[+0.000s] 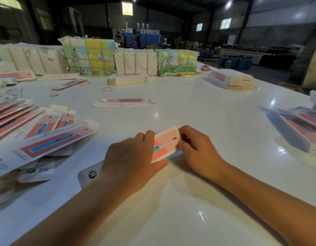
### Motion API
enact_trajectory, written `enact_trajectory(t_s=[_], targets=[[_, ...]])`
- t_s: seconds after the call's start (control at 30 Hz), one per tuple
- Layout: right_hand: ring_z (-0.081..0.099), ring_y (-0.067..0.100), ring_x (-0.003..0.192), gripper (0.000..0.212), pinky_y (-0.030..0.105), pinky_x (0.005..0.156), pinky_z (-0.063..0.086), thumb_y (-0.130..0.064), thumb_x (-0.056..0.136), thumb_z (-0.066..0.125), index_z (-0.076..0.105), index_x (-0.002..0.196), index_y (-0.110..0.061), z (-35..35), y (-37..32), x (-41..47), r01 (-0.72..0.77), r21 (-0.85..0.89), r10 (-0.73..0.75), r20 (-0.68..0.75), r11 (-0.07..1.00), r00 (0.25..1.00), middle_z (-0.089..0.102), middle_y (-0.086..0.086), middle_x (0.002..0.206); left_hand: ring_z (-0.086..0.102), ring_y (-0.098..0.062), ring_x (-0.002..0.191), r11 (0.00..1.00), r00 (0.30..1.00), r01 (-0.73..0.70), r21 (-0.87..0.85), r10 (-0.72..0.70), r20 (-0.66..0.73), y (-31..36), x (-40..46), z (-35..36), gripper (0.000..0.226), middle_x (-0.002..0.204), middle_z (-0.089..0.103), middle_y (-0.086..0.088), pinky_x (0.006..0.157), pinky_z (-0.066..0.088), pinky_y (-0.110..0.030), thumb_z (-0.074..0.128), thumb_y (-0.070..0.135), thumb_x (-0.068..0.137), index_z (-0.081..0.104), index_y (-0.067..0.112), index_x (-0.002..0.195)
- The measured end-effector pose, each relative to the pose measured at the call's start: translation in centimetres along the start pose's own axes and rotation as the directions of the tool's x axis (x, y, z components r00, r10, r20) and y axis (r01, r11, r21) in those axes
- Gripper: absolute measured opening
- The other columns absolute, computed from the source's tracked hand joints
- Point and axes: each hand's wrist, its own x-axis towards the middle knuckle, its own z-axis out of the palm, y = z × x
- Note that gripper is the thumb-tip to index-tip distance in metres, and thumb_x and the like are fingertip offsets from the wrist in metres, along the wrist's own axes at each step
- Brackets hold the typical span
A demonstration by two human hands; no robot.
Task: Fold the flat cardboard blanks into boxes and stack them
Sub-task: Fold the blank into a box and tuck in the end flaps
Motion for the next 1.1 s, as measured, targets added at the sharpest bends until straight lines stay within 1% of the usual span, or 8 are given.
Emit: enact_trajectory(t_s=[0.1,0.23,0.37,0.47,0.53,0.63,0.83,1.1], targets=[[0.054,0.008,0.080,0.010,0.027,0.070,0.042,-0.019,0.088,0.056,0.061,0.096,-0.020,-0.6,0.0,0.2,0.021,-0.056,-0.025,-0.062,0.998,0.998,0.057,-0.002,0.100,0.057,-0.009,0.074,0.997,0.996,0.047,-0.068,-0.042,0.078,-0.3,-0.1,-0.6,0.068,0.111,0.057,0.016,0.051,0.036,-0.013,0.026,0.081,0.066,0.030,0.032,0.112],[0.048,0.011,0.113,0.086,0.030,0.090,0.046,-0.039,0.076,0.076,0.028,0.145,-0.026,-1.7,0.2,0.8,-0.080,0.034,0.086,-0.210,0.996,0.974,0.035,-0.006,0.134,0.053,-0.008,0.075,0.965,0.987,0.139,-0.221,-0.118,0.108,-0.5,-0.2,-1.1,0.070,0.112,0.058,0.016,0.055,0.039,-0.016,0.024,0.081,0.058,0.034,0.034,0.110],[0.063,0.035,0.105,0.053,0.047,0.080,0.057,-0.018,0.077,0.065,0.053,0.127,-0.007,-1.5,-0.8,0.9,-0.532,0.779,0.355,0.420,0.331,0.835,0.063,0.020,0.121,0.057,-0.009,0.077,0.962,0.987,0.137,-0.238,-0.114,0.111,0.2,-0.3,-1.4,0.069,0.110,0.057,0.015,0.060,0.050,-0.022,0.028,0.081,0.061,0.033,0.033,0.111],[0.068,0.027,0.077,0.019,0.035,0.067,0.059,-0.012,0.093,0.047,0.063,0.084,-0.009,-0.7,-1.1,0.1,-0.314,0.622,0.272,0.165,0.718,0.948,0.070,0.008,0.078,0.054,-0.008,0.075,0.974,0.993,0.105,-0.199,-0.090,0.082,0.8,-0.4,-1.3,0.065,0.104,0.055,0.014,0.060,0.047,-0.021,0.030,0.081,0.068,0.030,0.033,0.110],[0.062,0.020,0.068,0.029,0.030,0.064,0.051,-0.031,0.094,0.035,0.055,0.079,-0.018,-0.5,-1.0,-0.3,-0.035,0.070,0.038,-0.046,0.997,0.998,0.064,-0.003,0.070,0.050,-0.008,0.074,0.985,0.996,0.085,-0.148,-0.081,0.033,0.9,-0.5,-0.9,0.058,0.104,0.053,0.014,0.058,0.041,-0.020,0.035,0.078,0.075,0.027,0.032,0.110],[0.055,0.017,0.072,0.039,0.026,0.065,0.036,-0.047,0.088,0.025,0.054,0.090,-0.022,0.0,-0.1,-0.6,0.080,-0.339,-0.064,0.058,0.937,0.996,0.061,-0.003,0.082,0.058,-0.010,0.092,0.996,0.999,0.040,-0.083,-0.039,0.025,0.9,-0.7,-0.3,0.059,0.114,0.050,0.013,0.073,0.051,-0.023,0.037,0.073,0.080,0.022,0.030,0.117],[0.060,0.022,0.066,0.040,0.030,0.061,0.051,-0.022,0.101,0.037,0.068,0.081,-0.007,-0.2,-0.5,-0.1,-0.237,0.606,0.189,0.143,0.759,0.971,0.067,0.013,0.074,0.059,-0.008,0.092,0.995,0.999,0.038,-0.090,-0.039,-0.010,0.4,-0.7,-0.5,0.063,0.114,0.052,0.013,0.069,0.052,-0.022,0.038,0.076,0.076,0.025,0.030,0.116],[0.060,0.025,0.059,0.038,0.029,0.056,0.052,-0.006,0.098,0.032,0.067,0.087,0.002,-0.7,-0.1,0.4,-0.253,0.712,0.198,0.161,0.655,0.967,0.065,0.028,0.083,0.062,-0.010,0.087,0.990,0.997,0.008,-0.144,-0.020,-0.080,0.1,-0.6,-0.4,0.069,0.111,0.058,0.011,0.059,0.044,-0.020,0.033,0.078,0.070,0.035,0.028,0.118]])
